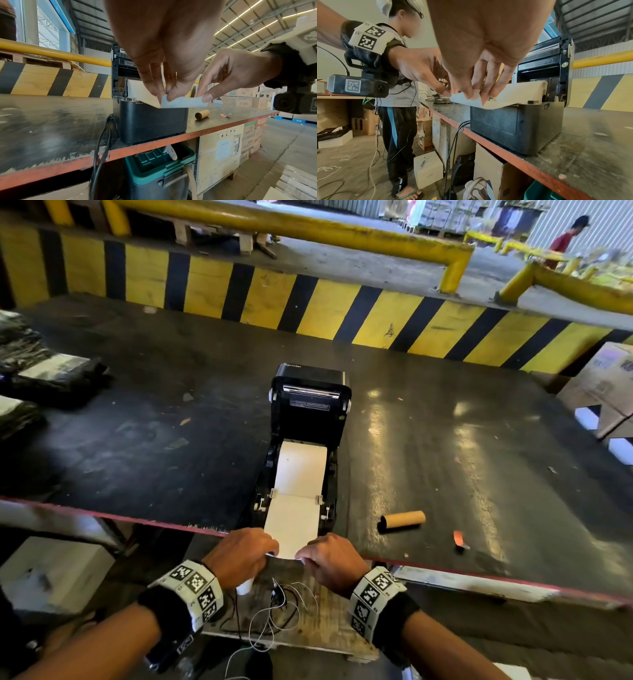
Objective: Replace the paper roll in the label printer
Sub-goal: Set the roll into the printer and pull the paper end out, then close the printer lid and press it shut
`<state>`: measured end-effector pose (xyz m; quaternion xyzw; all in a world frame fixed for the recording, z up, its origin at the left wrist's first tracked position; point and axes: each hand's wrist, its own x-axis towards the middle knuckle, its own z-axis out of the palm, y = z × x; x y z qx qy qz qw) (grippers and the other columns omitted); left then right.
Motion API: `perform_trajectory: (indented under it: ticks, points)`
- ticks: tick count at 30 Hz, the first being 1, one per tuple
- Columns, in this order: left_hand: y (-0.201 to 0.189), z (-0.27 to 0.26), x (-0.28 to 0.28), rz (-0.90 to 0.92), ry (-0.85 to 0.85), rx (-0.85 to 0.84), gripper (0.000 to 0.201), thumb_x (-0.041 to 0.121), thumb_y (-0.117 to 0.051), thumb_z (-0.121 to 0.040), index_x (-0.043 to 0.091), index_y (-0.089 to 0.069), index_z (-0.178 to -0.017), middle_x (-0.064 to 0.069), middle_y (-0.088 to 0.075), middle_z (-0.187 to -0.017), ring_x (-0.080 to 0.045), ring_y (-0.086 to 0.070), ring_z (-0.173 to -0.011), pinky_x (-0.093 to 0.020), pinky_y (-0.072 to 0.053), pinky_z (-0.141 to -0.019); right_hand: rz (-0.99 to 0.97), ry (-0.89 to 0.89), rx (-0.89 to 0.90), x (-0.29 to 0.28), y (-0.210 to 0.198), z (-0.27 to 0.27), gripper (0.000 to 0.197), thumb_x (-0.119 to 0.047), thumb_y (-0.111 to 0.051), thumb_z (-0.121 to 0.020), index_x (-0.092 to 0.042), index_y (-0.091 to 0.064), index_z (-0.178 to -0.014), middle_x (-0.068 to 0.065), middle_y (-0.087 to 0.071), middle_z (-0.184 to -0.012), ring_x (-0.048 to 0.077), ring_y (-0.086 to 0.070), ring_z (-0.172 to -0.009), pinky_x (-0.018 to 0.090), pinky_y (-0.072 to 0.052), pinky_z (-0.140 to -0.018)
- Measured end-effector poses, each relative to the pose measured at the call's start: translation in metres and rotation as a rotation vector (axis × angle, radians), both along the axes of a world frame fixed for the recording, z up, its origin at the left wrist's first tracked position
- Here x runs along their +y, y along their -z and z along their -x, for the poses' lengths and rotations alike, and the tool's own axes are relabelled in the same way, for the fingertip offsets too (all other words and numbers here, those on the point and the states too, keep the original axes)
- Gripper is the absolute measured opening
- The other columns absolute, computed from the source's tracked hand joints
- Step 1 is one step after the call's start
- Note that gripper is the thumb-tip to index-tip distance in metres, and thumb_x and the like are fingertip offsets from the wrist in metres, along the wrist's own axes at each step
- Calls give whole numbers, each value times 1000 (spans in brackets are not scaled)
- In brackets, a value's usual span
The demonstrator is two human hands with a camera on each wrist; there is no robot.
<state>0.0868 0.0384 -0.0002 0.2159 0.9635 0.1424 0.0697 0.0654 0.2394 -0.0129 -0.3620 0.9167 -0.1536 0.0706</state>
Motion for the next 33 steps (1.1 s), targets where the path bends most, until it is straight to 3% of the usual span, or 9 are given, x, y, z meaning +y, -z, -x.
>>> perform_trajectory:
  ticks: [7,12,17,20,23,26,29,31,33]
  points:
    - [2,7,-1,13,18,-43,24,23,-53,-85,19,-63,-107,-1,-70,-106,-17,-61,-98,-20,-37,-75,-46,-62,-22,2,4,9,23,-19,-50,-88,-12,-70,-98,11,-74,-98,32,-67,-87,42,-55,-79]
    - [-11,36,-7,-175,-129,-9,39,25,-58,-82,19,-56,-120,1,-66,-116,-17,-59,-103,-29,-47,-90,-77,-72,15,5,-19,46,31,-32,-53,-90,-11,-66,-109,9,-70,-111,28,-64,-98,38,-50,-87]
    - [-46,107,-16,-297,-257,263,41,34,-51,-78,17,-61,-115,-6,-67,-115,-26,-61,-102,-38,-49,-89,109,91,306,12,-65,117,24,-24,-56,-88,-10,-69,-103,10,-72,-101,29,-65,-91,41,-52,-84]
    - [-75,151,-21,-368,-318,396,40,32,-54,-83,13,-59,-117,-9,-65,-120,-28,-59,-111,-40,-46,-93,213,209,498,12,-100,161,21,-20,-60,-84,-11,-69,-101,7,-72,-98,27,-66,-89,38,-51,-82]
    - [-93,191,-27,-394,-336,478,40,31,-52,-89,13,-54,-124,-10,-56,-133,-26,-50,-124,-44,-41,-102,286,312,587,14,-125,196,23,-19,-61,-85,-11,-68,-105,8,-71,-106,28,-64,-98,41,-49,-85]
    - [-104,226,-30,-367,-329,508,40,30,-47,-93,10,-52,-127,-13,-50,-139,-28,-42,-131,-47,-37,-106,236,414,530,14,-133,222,29,-23,-55,-91,-12,-62,-117,8,-63,-124,27,-55,-115,41,-42,-95]
    - [-112,253,-29,-326,-334,457,40,30,-42,-96,11,-49,-131,-13,-43,-144,-28,-33,-136,-47,-33,-108,122,492,406,14,-131,239,39,-31,-44,-96,-17,-48,-132,5,-45,-144,24,-40,-131,41,-33,-103]
    - [-112,266,-31,-286,-316,389,42,31,-41,-96,14,-46,-133,-12,-39,-147,-27,-28,-139,-47,-32,-109,56,511,321,11,-126,246,41,-35,-36,-98,-20,-43,-136,2,-38,-149,21,-33,-135,39,-28,-106]
    - [-108,274,-34,-281,-291,303,42,34,-40,-96,16,-45,-134,-10,-39,-148,-25,-27,-140,-49,-33,-110,74,527,280,9,-118,248,40,-37,-33,-99,-22,-46,-134,-1,-43,-147,18,-35,-134,37,-27,-105]
